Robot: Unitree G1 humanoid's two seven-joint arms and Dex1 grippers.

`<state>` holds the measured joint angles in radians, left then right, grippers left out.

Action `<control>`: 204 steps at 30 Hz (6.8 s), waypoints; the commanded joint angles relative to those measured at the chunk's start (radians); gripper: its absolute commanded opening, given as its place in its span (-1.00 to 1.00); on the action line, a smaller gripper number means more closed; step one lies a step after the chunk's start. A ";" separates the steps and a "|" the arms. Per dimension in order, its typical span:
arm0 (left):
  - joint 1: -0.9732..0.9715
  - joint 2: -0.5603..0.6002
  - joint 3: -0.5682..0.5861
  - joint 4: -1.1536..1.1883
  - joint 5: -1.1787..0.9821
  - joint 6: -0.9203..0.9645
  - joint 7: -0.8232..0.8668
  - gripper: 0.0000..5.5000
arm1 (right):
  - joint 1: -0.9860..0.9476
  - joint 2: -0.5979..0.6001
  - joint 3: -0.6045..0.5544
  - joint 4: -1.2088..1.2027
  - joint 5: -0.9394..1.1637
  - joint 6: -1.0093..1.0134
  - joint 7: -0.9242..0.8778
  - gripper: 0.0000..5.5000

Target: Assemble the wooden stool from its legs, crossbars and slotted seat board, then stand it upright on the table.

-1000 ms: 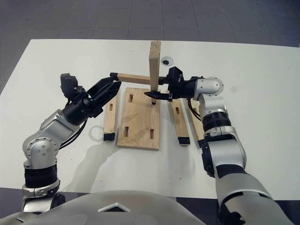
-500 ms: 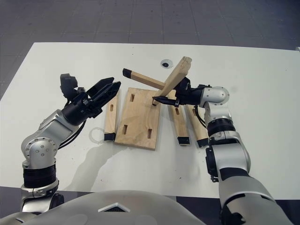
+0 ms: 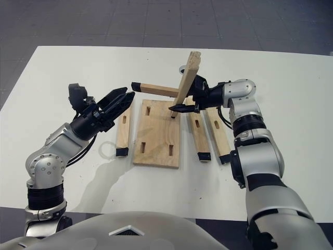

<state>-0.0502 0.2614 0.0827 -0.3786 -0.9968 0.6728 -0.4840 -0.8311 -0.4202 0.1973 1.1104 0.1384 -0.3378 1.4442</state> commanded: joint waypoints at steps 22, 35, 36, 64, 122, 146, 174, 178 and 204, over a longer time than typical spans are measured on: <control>0.006 0.004 0.002 -0.019 0.009 0.006 0.025 0.27 | 0.168 -0.003 0.061 0.017 -0.119 0.115 -0.026 -0.26; 0.004 -0.008 -0.008 -0.012 0.026 -0.009 0.021 0.27 | 0.239 -0.011 0.117 -0.115 -0.154 0.091 -0.107 -0.25; 0.006 -0.008 -0.007 -0.012 0.027 -0.009 0.020 0.27 | 0.233 -0.014 0.124 -0.115 -0.161 0.091 -0.107 -0.25; 0.012 -0.008 -0.001 -0.010 0.042 -0.008 0.013 0.27 | 0.077 0.006 0.090 -0.103 -0.067 0.198 -0.104 -0.24; 0.186 0.425 -0.141 -0.026 0.546 -0.174 -0.283 0.27 | 0.455 -0.177 0.047 -0.798 -0.059 0.523 -0.148 -0.33; 0.099 0.312 -0.344 0.137 0.821 -0.317 -0.260 0.27 | 0.307 -0.015 0.065 -0.535 -0.109 0.488 -0.361 -0.33; 0.022 0.173 -0.214 0.204 0.830 -0.343 -0.089 0.27 | -0.115 0.057 -0.439 -0.994 0.349 1.168 -0.933 -0.33; 0.022 0.165 -0.221 0.206 0.833 -0.346 -0.087 0.27 | -0.141 0.047 -0.408 -1.020 0.371 1.189 -0.922 -0.33; 0.028 0.143 -0.254 0.211 0.844 -0.355 -0.097 0.27 | -0.093 0.116 -0.254 -1.076 0.355 1.070 -0.878 -0.33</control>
<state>-0.0256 0.4028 -0.1632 -0.1642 -0.1674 0.3214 -0.5806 -0.9004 -0.3125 -0.0377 0.0428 0.4770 0.7221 0.5764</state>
